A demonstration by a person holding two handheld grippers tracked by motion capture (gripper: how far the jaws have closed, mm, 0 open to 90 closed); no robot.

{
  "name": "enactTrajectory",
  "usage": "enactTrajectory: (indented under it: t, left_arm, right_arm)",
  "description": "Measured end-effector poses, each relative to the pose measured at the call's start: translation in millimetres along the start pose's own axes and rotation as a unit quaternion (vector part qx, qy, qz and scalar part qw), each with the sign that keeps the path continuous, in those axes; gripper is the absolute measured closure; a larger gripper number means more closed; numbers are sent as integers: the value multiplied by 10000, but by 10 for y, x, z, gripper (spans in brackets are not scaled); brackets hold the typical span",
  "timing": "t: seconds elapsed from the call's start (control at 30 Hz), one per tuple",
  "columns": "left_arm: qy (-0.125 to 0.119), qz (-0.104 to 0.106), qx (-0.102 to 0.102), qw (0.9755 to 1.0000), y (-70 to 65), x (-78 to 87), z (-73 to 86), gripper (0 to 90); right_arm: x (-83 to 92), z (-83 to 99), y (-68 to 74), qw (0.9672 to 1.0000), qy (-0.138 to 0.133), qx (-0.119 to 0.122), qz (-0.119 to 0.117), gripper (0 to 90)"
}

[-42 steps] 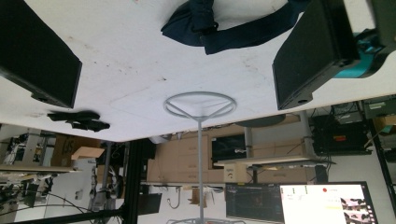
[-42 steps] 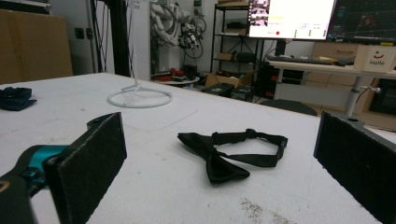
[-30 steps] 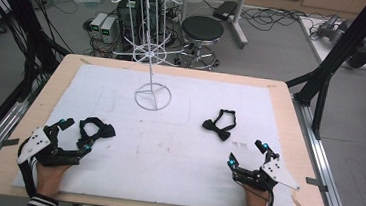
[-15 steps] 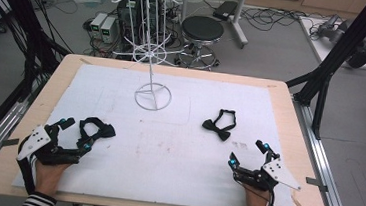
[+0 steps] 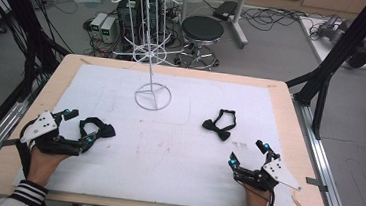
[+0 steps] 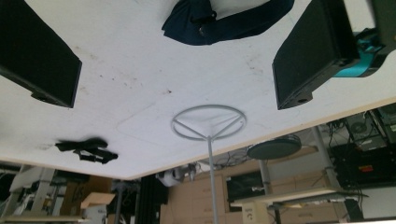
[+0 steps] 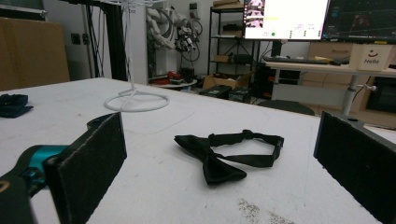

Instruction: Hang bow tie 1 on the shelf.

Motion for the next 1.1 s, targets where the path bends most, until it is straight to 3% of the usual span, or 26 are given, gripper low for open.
enactTrajectory:
  t: [0.23, 0.33, 0.37, 0.4, 0.47, 0.63, 0.67, 0.7, 0.73, 0.77, 0.8, 0.93, 0.97, 1.07, 1.1]
  left_arm:
    - [546, 116, 68, 9984, 44, -46, -78, 18]
    - [827, 151, -2, 9965, 62, -67, -93, 18]
    - [1075, 203, -68, 9940, 62, -97, -85, 18]
    - [1075, 203, -68, 9940, 62, -97, -85, 18]
    - [1441, 217, -177, 9892, 60, -137, -63, 18]
    - [1830, 354, -138, 9824, 45, -205, -37, 18]
    - [2019, 365, -213, 9785, 43, -228, -20, 18]
    - [2019, 365, -213, 9785, 43, -228, -20, 18]
    - [2158, 358, -234, 9755, 50, -246, -4, 18]
    - [2158, 358, -234, 9755, 50, -246, -4, 18]
    - [2232, 343, -222, 9739, 54, -255, 5, 18]
    - [2589, 442, -296, 9644, 45, -290, 62, 18]
    - [2589, 442, -296, 9644, 45, -290, 62, 18]
    - [2847, 551, -317, 9565, 27, -322, 109, 18]
    - [2847, 551, -317, 9565, 27, -322, 109, 18]
  right_arm:
    - [0, 0, 0, 10000, -1, 15, 4, 16]
    - [0, 0, 0, 10000, -8, 8, -2, 16]
    - [1, 0, 0, 10000, -5, 5, -1, 16]
    - [1, 0, 0, 10000, -6, 4, -4, 16]
    - [-1, -2, -4, 10000, -18, 13, -1, 16]
    - [-1, -2, -5, 10000, -16, 12, -1, 16]
    - [3, 1, -3, 10000, 2, -11, 6, 16]
    - [3, 1, -4, 10000, 2, -12, 6, 16]
    - [3, 1, -3, 10000, -1, -12, 4, 16]
    - [-1, -2, -4, 10000, -17, 10, 0, 16]
    - [0, 0, -1, 10000, -7, 0, -2, 16]
    - [3, 1, -3, 10000, 1, -13, 6, 16]
    - [2, 0, -3, 10000, -3, -14, 2, 16]
    - [3, 2, -3, 10000, 11, -21, 5, 16]
    - [3, 1, -3, 10000, 7, -23, 0, 16]
Point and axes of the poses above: each handheld gripper's, and its own axes: x roughly backward along the jaws, z roughly out of its underside, y roughly to its left, the point moved 6 cm from there along -x, roughly forward along the jaws, and after that the axes turned 1 degree about -z, right-handed, at the moved point
